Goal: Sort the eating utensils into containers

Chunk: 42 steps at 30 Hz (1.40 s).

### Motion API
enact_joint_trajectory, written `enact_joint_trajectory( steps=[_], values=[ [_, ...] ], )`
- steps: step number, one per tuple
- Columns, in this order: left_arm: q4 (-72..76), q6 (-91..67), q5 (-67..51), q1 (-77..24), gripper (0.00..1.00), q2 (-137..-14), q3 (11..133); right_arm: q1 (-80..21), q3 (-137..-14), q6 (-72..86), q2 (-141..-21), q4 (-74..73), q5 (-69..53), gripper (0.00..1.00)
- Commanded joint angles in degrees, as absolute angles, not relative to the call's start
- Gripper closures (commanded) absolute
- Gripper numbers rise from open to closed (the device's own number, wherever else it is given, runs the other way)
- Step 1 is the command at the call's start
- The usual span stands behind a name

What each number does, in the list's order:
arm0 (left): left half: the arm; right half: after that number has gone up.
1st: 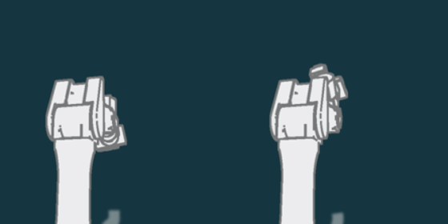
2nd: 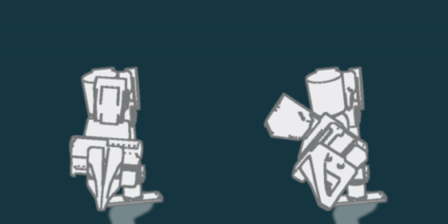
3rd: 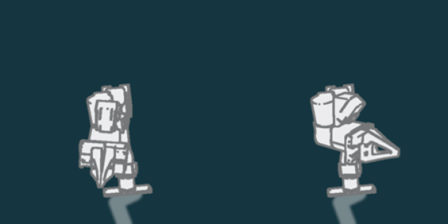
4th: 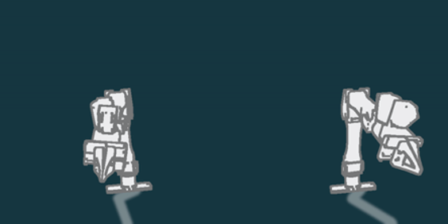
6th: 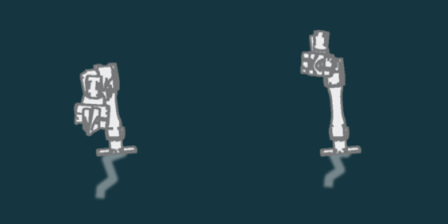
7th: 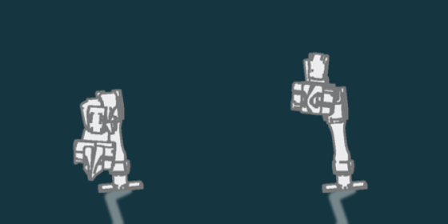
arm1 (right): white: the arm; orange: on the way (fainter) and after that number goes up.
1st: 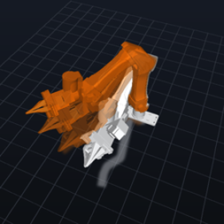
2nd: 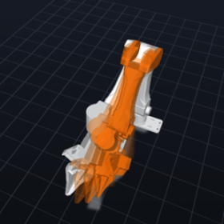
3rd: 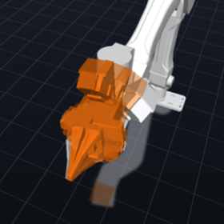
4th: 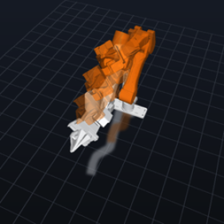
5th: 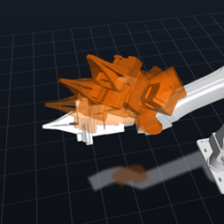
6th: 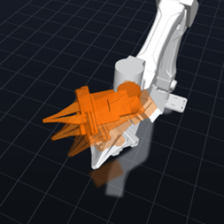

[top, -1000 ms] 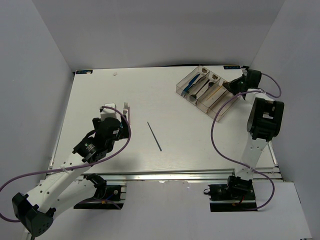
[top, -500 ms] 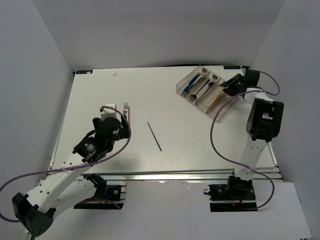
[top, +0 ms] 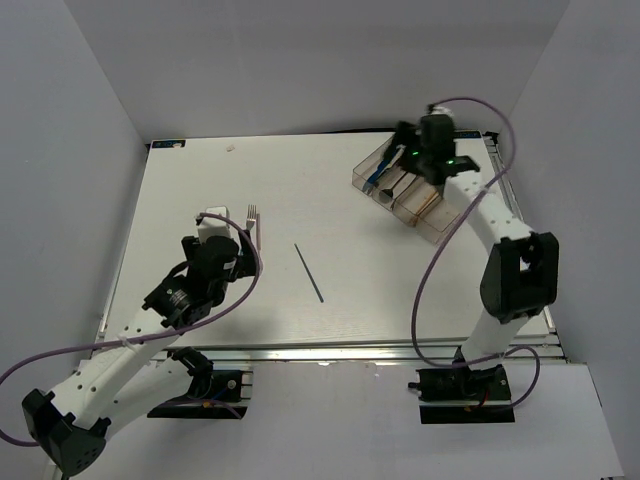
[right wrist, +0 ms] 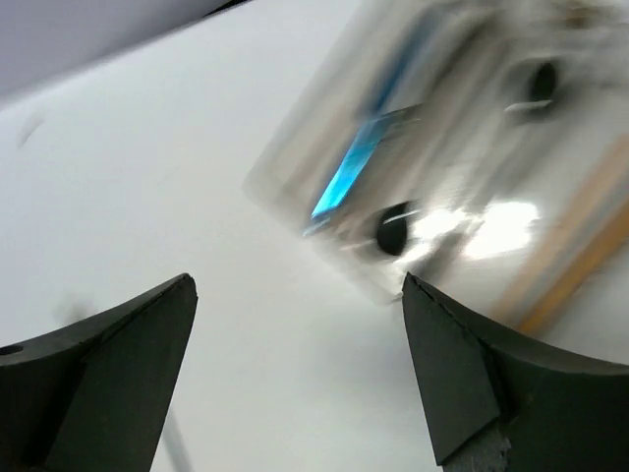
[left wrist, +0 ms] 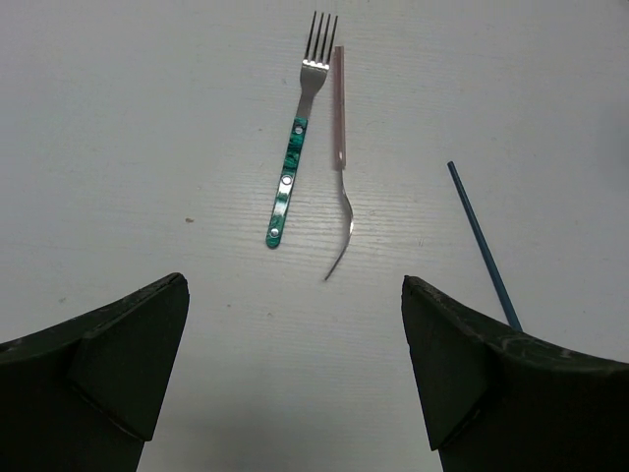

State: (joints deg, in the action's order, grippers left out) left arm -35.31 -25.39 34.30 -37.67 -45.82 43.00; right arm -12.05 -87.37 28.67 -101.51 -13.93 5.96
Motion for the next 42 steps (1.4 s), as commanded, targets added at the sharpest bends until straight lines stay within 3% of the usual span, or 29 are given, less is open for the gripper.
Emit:
enact_joint_trajectory(
  steps=[1,3,7,14,19,27,30,35,40,41,42],
  values=[
    [-35.86,-26.63,37.79,-37.79,0.02,-43.68,43.68,-22.31,-81.59,19.87,-94.58,-15.16,-0.83,0.11],
    [-35.60,-26.54,37.71,-37.79,0.02,-42.90,43.51,-27.66,-78.32,20.13,-94.57,-14.15,-7.28,0.11],
    [-35.86,-26.81,38.49,-37.71,0.02,-42.54,43.59,-41.64,-84.17,16.70,-101.67,-24.58,8.84,0.12],
    [-35.51,-26.63,37.71,-37.79,0.02,-41.75,43.51,-53.69,-86.31,20.65,-110.21,-34.53,15.20,0.36],
    [-35.42,-26.37,37.27,-37.79,0.02,-41.48,43.42,-56.95,-85.61,22.15,-111.88,-36.83,15.21,0.48],
    [-34.98,-26.02,36.30,-37.79,0.02,-40.96,43.24,-57.57,-81.30,22.50,-114.87,-35.68,12.13,0.58],
    [-34.98,-25.93,36.12,-37.71,0.02,-40.96,43.33,-57.66,-80.95,22.41,-116.28,-36.12,11.17,0.67],
    [-34.81,-25.84,35.77,-37.79,0.02,-40.78,43.24,-57.66,-77.36,22.94,-115.84,-35.07,9.58,0.70],
    [-34.72,-25.66,35.60,-37.79,0.02,-40.69,43.15,-57.66,-75.15,22.85,-115.93,-34.72,9.32,0.89],
    [-34.63,-25.66,35.51,-37.79,0.02,-40.78,43.15,-57.66,-74.71,23.03,-115.67,-34.54,9.49,1.00],
    [-34.63,-25.66,35.51,-37.71,0.02,-40.78,43.15,-57.66,-74.10,23.11,-115.23,-34.45,9.67,1.00]
  ],
)
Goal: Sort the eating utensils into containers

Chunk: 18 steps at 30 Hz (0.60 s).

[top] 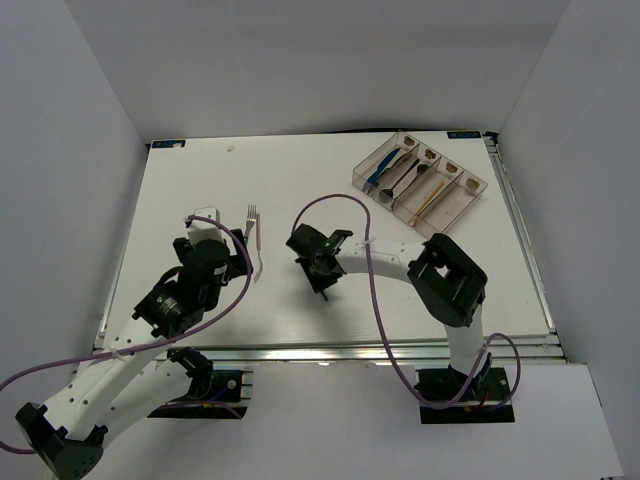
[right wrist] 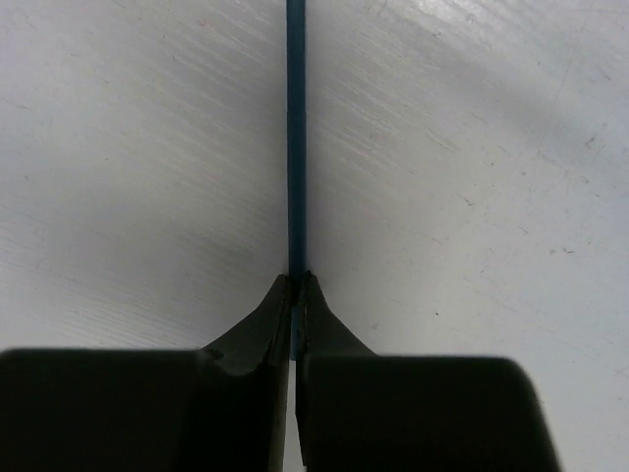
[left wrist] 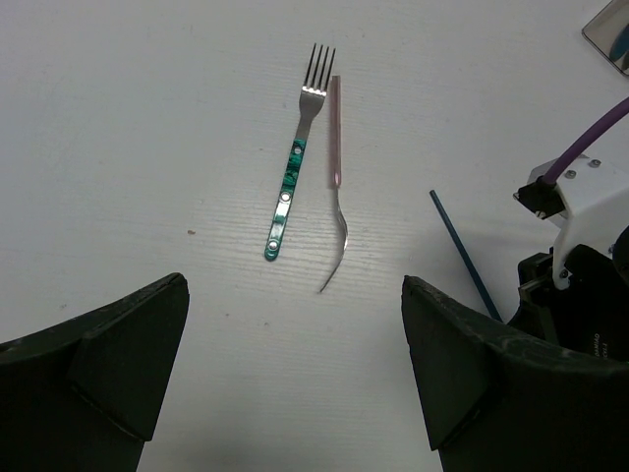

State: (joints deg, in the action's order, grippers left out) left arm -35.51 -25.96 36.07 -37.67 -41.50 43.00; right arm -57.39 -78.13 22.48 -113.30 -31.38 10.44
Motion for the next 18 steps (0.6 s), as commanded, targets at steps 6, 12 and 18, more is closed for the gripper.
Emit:
enact_joint_trajectory(
  steps=[6,12,18],
  values=[
    [-34.63,-25.66,35.25,-37.79,0.02,-40.96,43.15,-57.22,-67.97,23.11,-102.77,-24.90,4.06,1.00],
    [-34.63,-25.58,35.24,-37.79,0.02,-40.96,43.15,-47.74,-59.51,30.99,-85.36,-8.45,-0.97,1.00],
    [-34.63,-25.66,35.24,-37.79,0.02,-40.78,43.07,-24.55,-45.80,48.93,-76.12,10.07,-6.32,1.00]
  ],
)
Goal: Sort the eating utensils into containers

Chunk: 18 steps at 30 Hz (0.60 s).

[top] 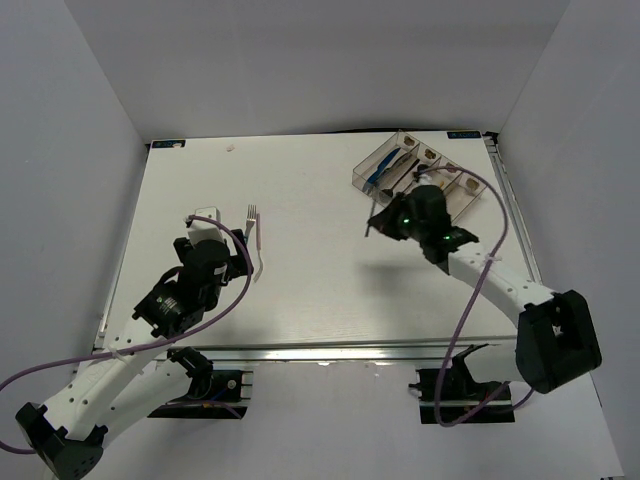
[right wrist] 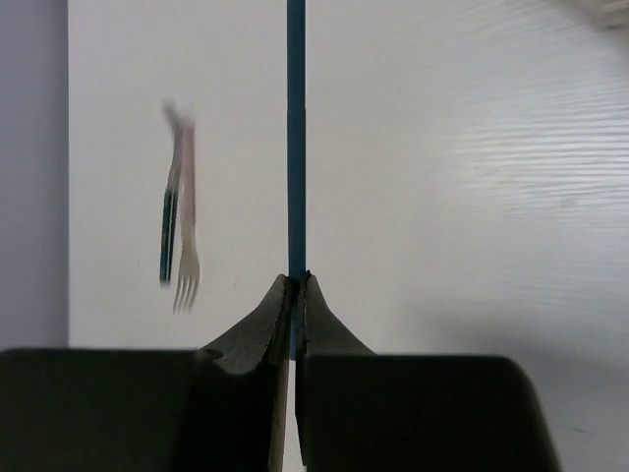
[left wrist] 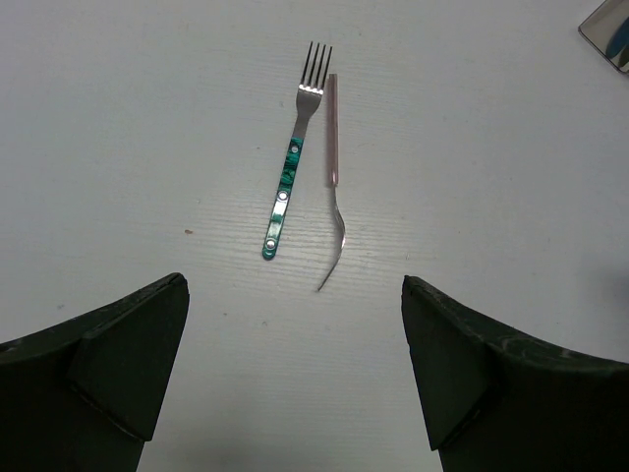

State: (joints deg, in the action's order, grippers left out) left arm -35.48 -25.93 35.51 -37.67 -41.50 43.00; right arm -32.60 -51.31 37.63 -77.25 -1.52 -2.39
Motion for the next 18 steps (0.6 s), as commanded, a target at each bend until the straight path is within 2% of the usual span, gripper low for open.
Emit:
enact_joint_trajectory(
  steps=[1,4,10,18],
  values=[
    [-34.63,-25.66,35.24,-37.79,0.02,-40.78,43.07,-21.65,-45.53,52.70,-76.11,11.33,-7.81,1.00],
    [-34.63,-25.66,35.25,-37.71,0.02,-40.87,43.07,-11.81,-49.73,55.19,-81.09,10.12,-7.21,1.00],
    [-34.54,-25.84,35.25,-37.79,0.02,-41.04,42.98,-6.16,-70.73,50.63,-96.47,-2.61,-6.59,1.00],
    [-34.80,-25.66,35.16,-37.88,0.02,-42.45,43.15,-3.16,-74.09,53.00,-103.09,-4.56,-6.33,1.00]
  ],
)
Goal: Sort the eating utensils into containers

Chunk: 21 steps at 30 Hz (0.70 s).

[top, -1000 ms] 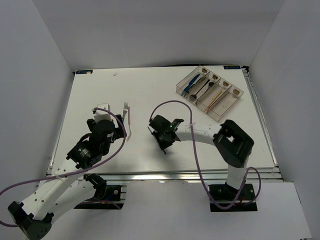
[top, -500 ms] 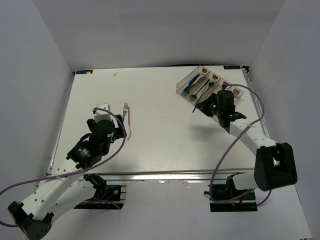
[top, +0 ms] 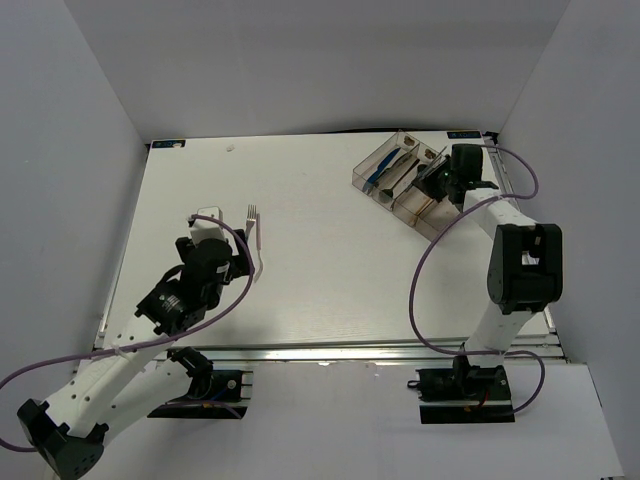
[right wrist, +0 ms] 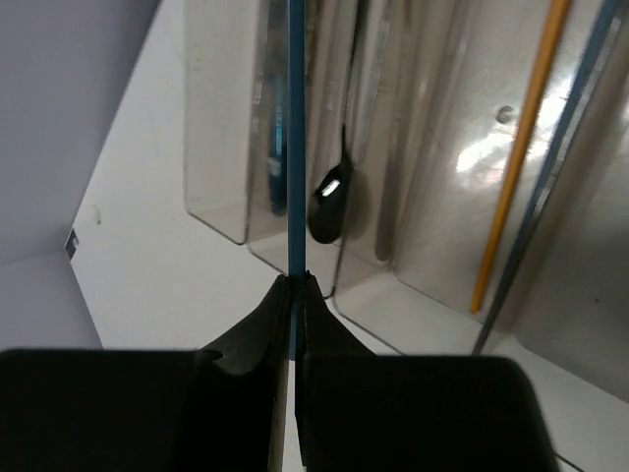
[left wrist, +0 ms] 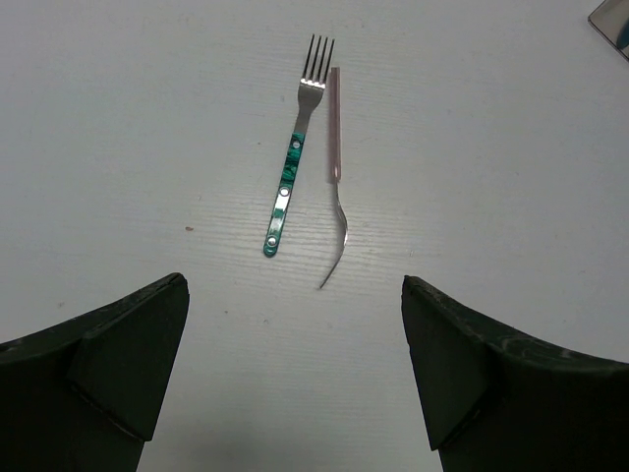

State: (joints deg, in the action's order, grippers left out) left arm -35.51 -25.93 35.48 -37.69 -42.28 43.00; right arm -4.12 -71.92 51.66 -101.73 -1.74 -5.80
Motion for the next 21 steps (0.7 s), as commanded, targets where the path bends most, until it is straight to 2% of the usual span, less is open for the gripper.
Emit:
enact_joint_trajectory(
  steps=[1,20,21],
  values=[
    [-34.80,-25.66,35.16,-37.79,0.02,-42.45,43.15,-3.08,-74.09,53.00,-103.53,-4.66,-6.33,1.00],
    [-34.63,-25.66,35.16,-37.88,0.02,-42.45,43.07,-1.06,-70.49,51.68,-105.03,-4.22,-6.42,1.00],
    [-34.63,-25.66,35.16,-37.88,0.02,-42.54,43.07,-1.05,-70.14,51.68,-104.86,-4.22,-6.42,0.97]
  ],
)
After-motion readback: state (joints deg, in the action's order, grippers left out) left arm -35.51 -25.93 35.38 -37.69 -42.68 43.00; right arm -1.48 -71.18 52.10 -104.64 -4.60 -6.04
